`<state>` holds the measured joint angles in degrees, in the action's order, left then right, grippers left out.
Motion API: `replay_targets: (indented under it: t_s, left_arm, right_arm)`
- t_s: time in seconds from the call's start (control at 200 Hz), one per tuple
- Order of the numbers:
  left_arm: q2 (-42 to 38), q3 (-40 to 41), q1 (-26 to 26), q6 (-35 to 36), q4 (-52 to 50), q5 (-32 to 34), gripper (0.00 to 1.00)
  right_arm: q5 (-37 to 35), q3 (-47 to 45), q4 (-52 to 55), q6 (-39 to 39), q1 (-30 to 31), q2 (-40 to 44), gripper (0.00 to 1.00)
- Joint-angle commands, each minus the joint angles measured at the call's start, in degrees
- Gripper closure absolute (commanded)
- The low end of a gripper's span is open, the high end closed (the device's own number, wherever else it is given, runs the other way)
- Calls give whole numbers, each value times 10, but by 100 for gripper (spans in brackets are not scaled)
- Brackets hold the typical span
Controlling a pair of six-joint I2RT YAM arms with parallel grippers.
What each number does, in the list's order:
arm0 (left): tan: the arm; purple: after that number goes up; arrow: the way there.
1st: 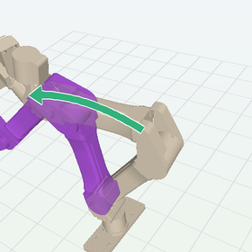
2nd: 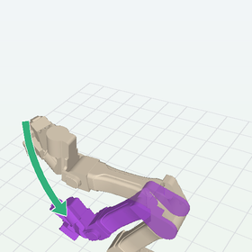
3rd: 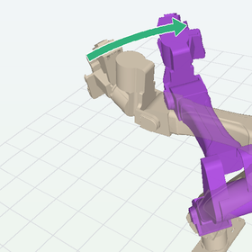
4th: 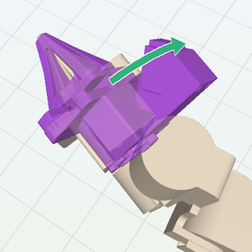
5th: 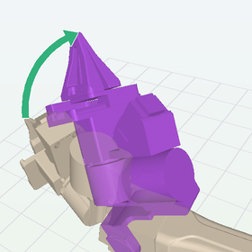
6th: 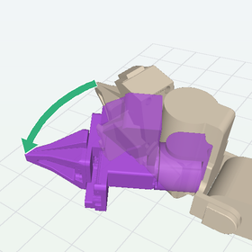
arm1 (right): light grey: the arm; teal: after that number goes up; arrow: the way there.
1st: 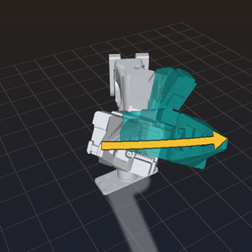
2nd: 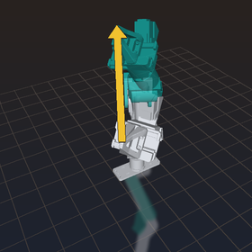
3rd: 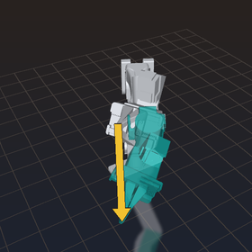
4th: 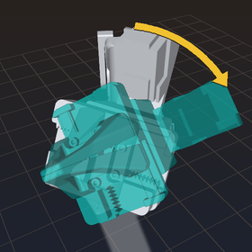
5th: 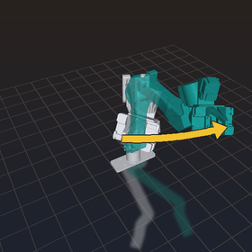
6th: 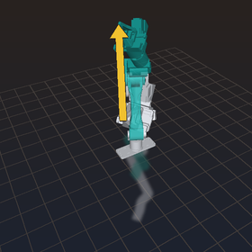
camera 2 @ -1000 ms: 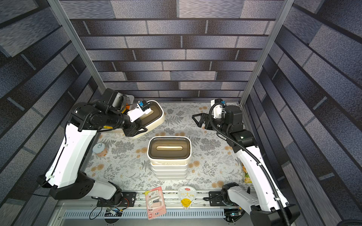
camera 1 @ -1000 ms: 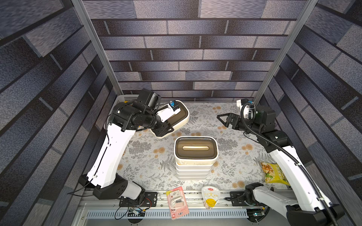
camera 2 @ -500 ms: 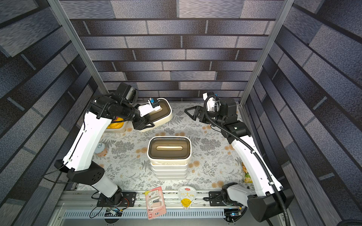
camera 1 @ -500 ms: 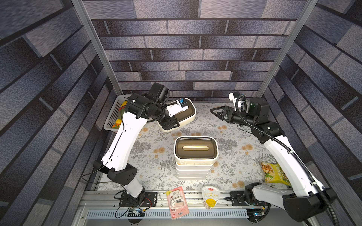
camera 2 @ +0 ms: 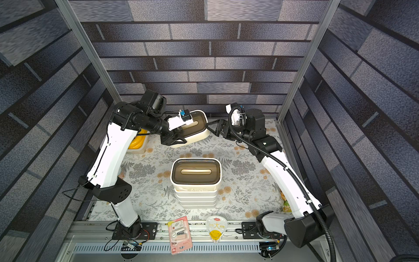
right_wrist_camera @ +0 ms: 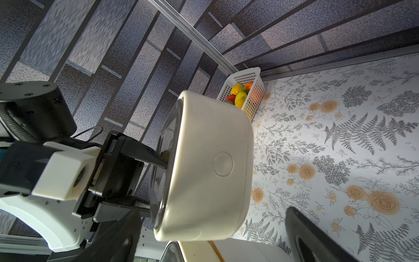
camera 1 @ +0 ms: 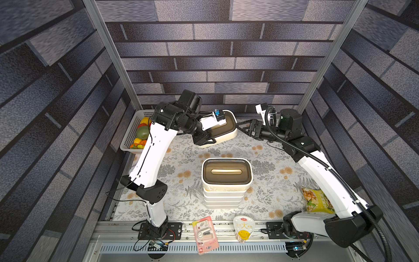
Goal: Stack the tissue boxes
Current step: Place the tissue box at the tissue box.
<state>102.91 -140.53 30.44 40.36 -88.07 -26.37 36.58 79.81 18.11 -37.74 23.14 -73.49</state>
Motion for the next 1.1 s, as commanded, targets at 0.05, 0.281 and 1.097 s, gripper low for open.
replay_targets:
  t_s: [0.05,0.281,1.097]
  left_arm:
    - [-37,-7,17,8,-5,-11,49]
    - [-80,-6,69,-18,-18,59,47]
    - [-127,41,224,-139,-110,123,46]
  right_arm:
    - [2,12,7,-4,8,28,0]
    - [-7,26,66,8,28,71,0]
    - [-33,55,264,31,101,181,0]
